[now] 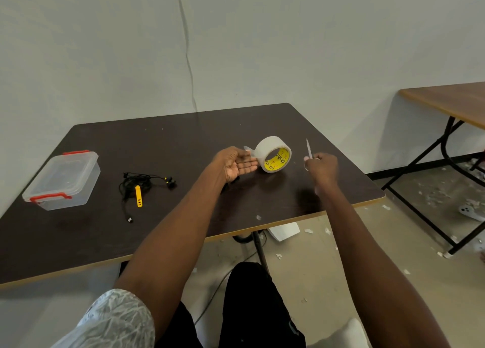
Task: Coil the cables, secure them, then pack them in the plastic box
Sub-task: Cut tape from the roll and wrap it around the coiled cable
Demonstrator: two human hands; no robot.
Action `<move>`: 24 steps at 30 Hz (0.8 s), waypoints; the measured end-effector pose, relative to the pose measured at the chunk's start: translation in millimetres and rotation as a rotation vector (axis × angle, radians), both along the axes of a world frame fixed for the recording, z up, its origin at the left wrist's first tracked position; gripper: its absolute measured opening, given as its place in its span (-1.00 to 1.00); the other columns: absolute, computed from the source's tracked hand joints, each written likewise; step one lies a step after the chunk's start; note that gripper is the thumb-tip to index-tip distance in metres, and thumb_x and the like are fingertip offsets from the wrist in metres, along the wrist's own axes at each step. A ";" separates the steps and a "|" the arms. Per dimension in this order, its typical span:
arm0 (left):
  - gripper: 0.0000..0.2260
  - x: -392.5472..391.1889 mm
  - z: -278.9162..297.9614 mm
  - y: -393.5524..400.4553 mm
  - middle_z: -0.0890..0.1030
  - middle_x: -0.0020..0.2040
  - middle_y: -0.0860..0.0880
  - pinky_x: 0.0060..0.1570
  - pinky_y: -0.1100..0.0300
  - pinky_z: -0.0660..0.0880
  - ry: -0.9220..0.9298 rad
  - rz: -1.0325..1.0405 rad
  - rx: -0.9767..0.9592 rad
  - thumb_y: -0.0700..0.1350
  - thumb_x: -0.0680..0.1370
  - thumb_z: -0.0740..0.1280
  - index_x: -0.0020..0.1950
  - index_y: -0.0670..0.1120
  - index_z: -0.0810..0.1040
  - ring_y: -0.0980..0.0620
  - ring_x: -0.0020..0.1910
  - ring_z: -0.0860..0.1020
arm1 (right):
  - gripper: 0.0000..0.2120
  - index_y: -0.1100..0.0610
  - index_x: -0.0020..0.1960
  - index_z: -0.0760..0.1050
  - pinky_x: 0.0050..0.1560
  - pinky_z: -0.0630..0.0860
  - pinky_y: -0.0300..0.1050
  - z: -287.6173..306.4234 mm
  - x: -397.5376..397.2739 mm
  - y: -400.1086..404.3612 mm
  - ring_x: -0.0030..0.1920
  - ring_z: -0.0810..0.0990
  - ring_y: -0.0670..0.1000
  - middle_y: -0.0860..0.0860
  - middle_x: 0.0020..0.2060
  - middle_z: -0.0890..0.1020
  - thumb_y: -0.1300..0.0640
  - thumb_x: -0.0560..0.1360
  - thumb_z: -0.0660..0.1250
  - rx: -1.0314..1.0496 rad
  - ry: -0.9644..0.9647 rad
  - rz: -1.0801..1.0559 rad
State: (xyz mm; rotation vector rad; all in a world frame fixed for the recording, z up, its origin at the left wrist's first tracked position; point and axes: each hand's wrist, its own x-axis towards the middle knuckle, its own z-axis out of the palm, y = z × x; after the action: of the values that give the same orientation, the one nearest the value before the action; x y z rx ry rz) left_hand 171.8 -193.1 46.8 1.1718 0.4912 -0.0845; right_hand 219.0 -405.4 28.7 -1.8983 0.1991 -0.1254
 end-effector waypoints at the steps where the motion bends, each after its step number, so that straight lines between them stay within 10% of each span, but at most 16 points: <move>1: -0.74 0.2 -0.2 0.5 0.57 0.15 -0.36 0.13 -0.07 0.53 -0.003 0.005 -0.011 -0.34 0.58 0.23 0.24 -0.39 0.45 -0.27 0.19 0.55 | -0.90 0.15 -0.16 0.54 -0.44 0.35 -0.26 5.9 -6.2 4.9 -0.31 0.54 0.02 0.08 -0.26 0.60 0.20 0.54 0.36 0.094 -0.042 0.052; 5: -0.85 0.6 -3.8 3.2 0.61 -0.05 -0.28 0.09 -0.05 0.53 -0.002 0.007 -0.031 -0.34 0.58 0.20 0.09 -0.37 0.49 -0.23 0.14 0.58 | -0.90 0.17 0.02 0.61 -0.54 0.35 -0.29 20.0 -38.5 31.1 -0.53 0.46 -0.07 0.06 -0.34 0.60 0.20 0.54 0.35 0.310 -0.037 0.364; 12: -0.88 1.7 -9.9 5.8 0.68 -0.26 -0.21 0.03 -0.02 0.58 -0.022 0.032 -0.033 -0.33 0.56 0.20 -0.08 -0.26 0.53 -0.14 -0.18 0.66 | -0.73 0.42 0.11 0.51 0.00 0.66 0.01 5.5 -53.2 51.0 -0.05 0.71 0.21 0.33 -0.06 0.67 0.28 0.59 0.12 0.949 0.463 0.644; 24: -0.90 0.3 -11.1 10.0 0.64 -0.08 -0.26 -0.05 -0.01 0.58 -0.016 0.016 -0.050 -0.33 0.56 0.20 -0.03 -0.29 0.50 -0.17 -0.09 0.64 | -0.84 0.27 0.00 0.53 -0.20 0.66 -0.13 -16.8 -54.3 53.3 -0.28 0.68 0.06 0.13 -0.29 0.63 0.15 0.57 0.33 0.722 0.371 0.693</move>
State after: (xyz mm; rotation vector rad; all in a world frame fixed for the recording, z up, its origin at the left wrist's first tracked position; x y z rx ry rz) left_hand 172.1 -183.1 35.6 1.1186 0.4821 -0.0736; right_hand 164.7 -352.1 11.9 -1.1618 -0.1604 0.6858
